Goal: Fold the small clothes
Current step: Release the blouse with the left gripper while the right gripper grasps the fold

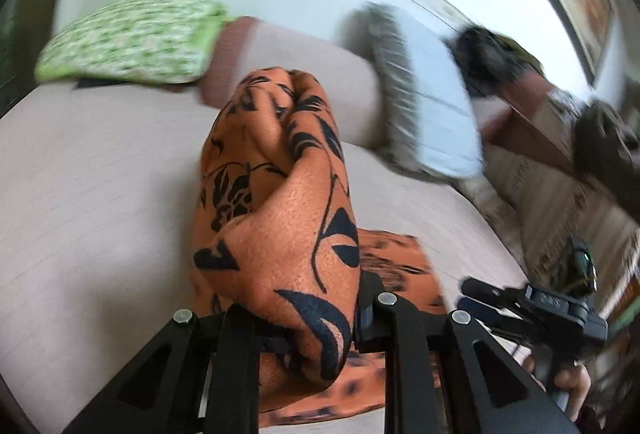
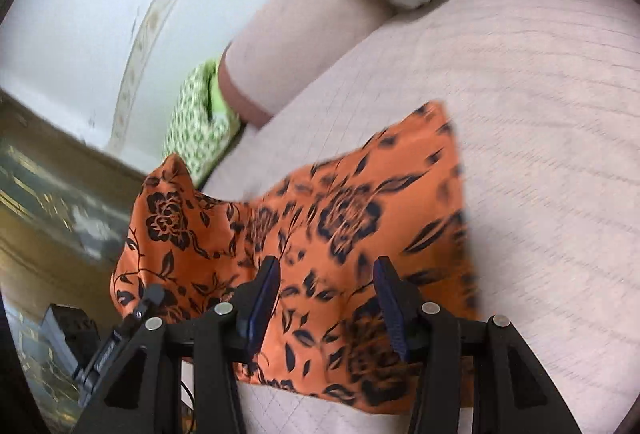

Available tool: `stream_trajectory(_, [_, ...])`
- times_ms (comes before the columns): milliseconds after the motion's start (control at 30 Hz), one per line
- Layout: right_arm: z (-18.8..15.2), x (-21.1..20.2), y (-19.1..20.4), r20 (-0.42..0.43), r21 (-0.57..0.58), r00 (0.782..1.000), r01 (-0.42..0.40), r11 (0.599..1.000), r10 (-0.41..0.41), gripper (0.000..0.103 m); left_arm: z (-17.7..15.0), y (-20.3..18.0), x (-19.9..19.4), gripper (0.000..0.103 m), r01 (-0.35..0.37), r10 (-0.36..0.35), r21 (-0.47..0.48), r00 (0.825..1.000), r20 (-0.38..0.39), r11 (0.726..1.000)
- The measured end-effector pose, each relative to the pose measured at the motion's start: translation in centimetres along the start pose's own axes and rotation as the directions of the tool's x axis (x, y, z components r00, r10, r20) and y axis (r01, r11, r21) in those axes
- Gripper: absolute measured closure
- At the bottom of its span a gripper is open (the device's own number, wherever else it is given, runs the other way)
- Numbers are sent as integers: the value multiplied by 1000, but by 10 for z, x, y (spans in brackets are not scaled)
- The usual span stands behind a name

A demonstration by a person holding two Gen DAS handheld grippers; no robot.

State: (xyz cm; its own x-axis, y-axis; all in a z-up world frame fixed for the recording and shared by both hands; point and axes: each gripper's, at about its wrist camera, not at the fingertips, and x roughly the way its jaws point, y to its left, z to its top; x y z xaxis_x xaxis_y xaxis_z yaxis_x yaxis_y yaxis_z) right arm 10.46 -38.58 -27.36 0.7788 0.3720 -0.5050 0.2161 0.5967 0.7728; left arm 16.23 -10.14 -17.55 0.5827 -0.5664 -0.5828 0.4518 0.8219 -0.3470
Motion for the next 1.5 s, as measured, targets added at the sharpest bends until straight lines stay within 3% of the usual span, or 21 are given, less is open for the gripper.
stream_trajectory(133, [18,-17,-29,22,78,997,-69,995,68,46,-20,-69,54,82,48,-35,107,993,-117,993])
stream_trajectory(200, [24,-22,-47,21,137,992,-123,983,121,40,-44,-93,90,80,58,-26,138,975,-221,989])
stream_trajectory(267, [30,-20,-64,15,209,984,-176,962,177,36,-71,-104,120,70,42,17,168,942,-335,985])
stream_trajectory(333, [36,-17,-80,0,278,977,-207,938,215,35,-79,-107,117,56,53,16,211,950,-311,976])
stream_trajectory(400, [44,-8,-82,-26,287,977,-198,937,214,35,-74,-107,102,42,130,-53,230,949,-312,965])
stream_trajectory(467, [51,3,-75,-53,269,976,-188,945,209,34,-64,-99,79,39,234,-160,220,938,-307,947])
stream_trajectory(533, [56,15,-67,-84,258,972,-191,947,219,34,-55,-92,62,37,264,-198,232,941,-273,936])
stream_trajectory(667, [65,51,-36,-171,170,979,-78,982,107,33,-35,-38,48,33,146,-117,162,978,-172,976])
stream_trajectory(767, [67,84,-17,-218,89,975,49,995,-28,34,-32,-3,53,33,84,-69,82,983,-171,993])
stream_trajectory(800, [66,91,-13,-229,69,972,74,995,-56,38,-35,3,53,33,76,-63,75,984,-164,994])
stream_trajectory(833, [66,98,-5,-227,32,970,98,995,-89,67,-37,8,54,33,51,-38,84,987,-156,995])
stream_trajectory(867, [66,101,1,-225,-6,968,113,994,-112,85,-40,10,54,33,28,-13,101,989,-149,994])
stream_trajectory(933, [66,99,22,-179,-109,970,149,983,-167,88,-43,10,54,33,21,-5,121,991,-133,992])
stream_trajectory(1033, [71,78,34,-61,-143,981,173,975,-183,88,-49,-2,51,33,46,-27,148,992,-126,988])
stream_trajectory(1100, [70,78,27,-55,-142,975,204,969,-213,88,-54,-7,56,33,51,-25,188,990,-138,981])
stream_trajectory(1167, [64,88,5,-82,-110,953,282,953,-291,87,-59,-13,63,32,36,1,253,990,-144,967])
stream_trajectory(1200, [61,91,-8,-114,-70,949,286,956,-293,86,-61,-18,65,31,23,21,288,989,-148,957])
stream_trajectory(1267, [59,87,-24,-126,15,963,243,970,-239,73,-65,-26,66,29,-4,56,348,989,-140,937])
stream_trajectory(1367, [61,71,-23,-156,75,963,232,970,-218,56,-62,-19,64,29,16,32,312,989,-147,950])
stream_trajectory(1433, [59,46,-13,-104,48,970,226,973,-221,53,-58,-10,65,29,37,2,255,988,-152,966])
stream_trajectory(1500, [55,22,12,-47,-52,980,191,980,-193,54,-51,-1,67,29,59,-31,178,988,-154,982])
